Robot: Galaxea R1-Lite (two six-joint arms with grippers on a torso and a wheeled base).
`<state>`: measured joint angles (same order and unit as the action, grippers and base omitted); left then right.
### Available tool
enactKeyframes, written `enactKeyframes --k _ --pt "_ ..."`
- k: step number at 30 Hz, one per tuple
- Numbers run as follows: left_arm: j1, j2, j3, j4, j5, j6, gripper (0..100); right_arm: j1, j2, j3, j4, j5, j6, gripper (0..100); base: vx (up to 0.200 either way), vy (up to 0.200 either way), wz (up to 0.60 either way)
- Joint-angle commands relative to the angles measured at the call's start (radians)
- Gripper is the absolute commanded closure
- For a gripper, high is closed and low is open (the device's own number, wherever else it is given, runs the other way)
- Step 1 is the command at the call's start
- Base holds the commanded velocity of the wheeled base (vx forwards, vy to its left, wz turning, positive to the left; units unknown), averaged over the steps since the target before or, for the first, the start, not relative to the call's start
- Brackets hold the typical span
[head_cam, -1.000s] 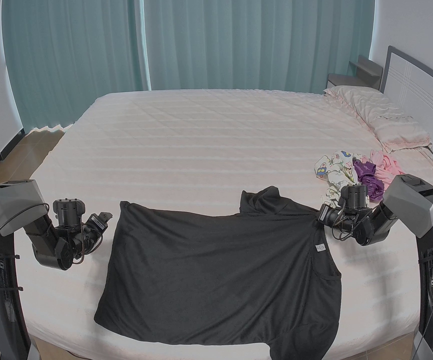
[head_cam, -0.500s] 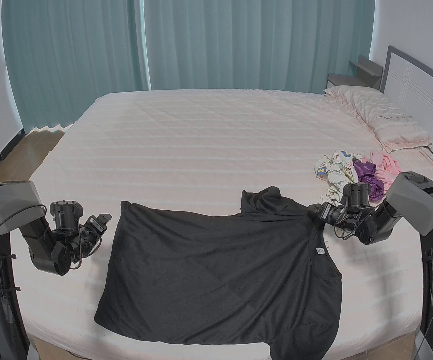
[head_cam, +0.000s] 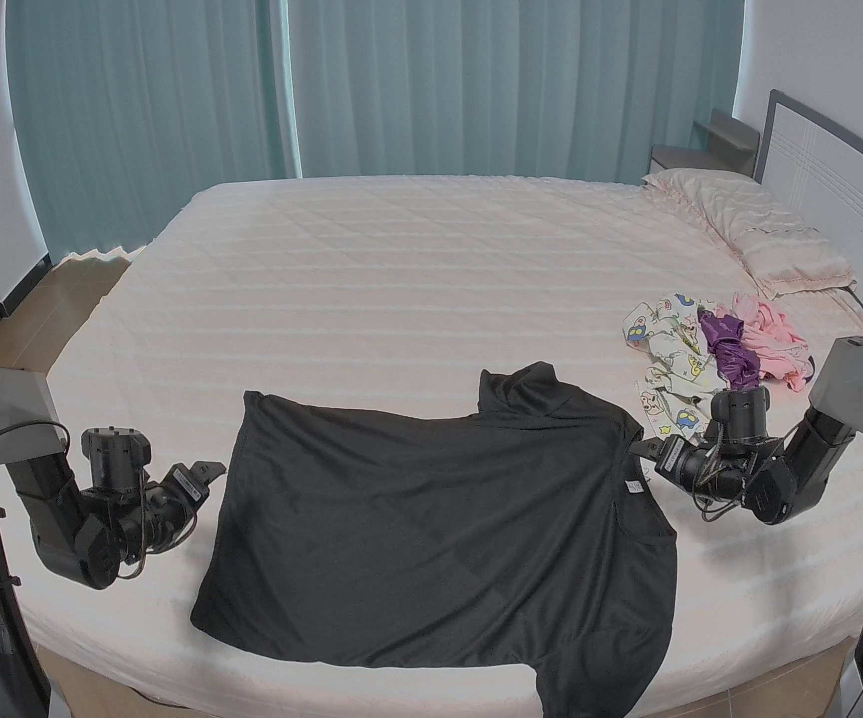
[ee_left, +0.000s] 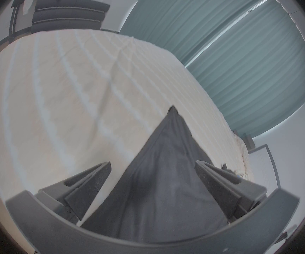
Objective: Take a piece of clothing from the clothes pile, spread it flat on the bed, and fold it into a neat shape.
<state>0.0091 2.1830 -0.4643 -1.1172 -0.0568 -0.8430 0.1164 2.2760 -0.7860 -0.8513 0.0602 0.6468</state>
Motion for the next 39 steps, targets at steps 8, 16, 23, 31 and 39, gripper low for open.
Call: enactKeyframes --k 8,16,23,31,39 --pt "-0.041 -0.054 0.322 -0.151 -0.052 0.012 0 0.049 -0.135 0.349 -0.213 -0.007 0.122 0 -0.200 0.000 0.00" --pt "-0.049 0.074 0.269 -0.182 -0.029 0.028 0 0.069 -0.113 0.379 -0.253 -0.007 0.185 0 -0.050 0.000 0.00" --pt "-0.084 0.121 0.196 -0.191 0.041 0.028 0 0.088 -0.107 0.396 -0.261 -0.007 0.189 0 0.000 0.000 0.00" --pt "-0.126 0.158 0.108 -0.167 0.077 0.027 0 0.100 -0.096 0.447 -0.374 -0.008 0.188 0 0.000 0.000 0.00" --pt "-0.124 0.162 0.102 -0.092 0.140 0.065 100 0.101 -0.072 0.465 -0.404 -0.011 0.178 0 0.000 0.000 0.00"
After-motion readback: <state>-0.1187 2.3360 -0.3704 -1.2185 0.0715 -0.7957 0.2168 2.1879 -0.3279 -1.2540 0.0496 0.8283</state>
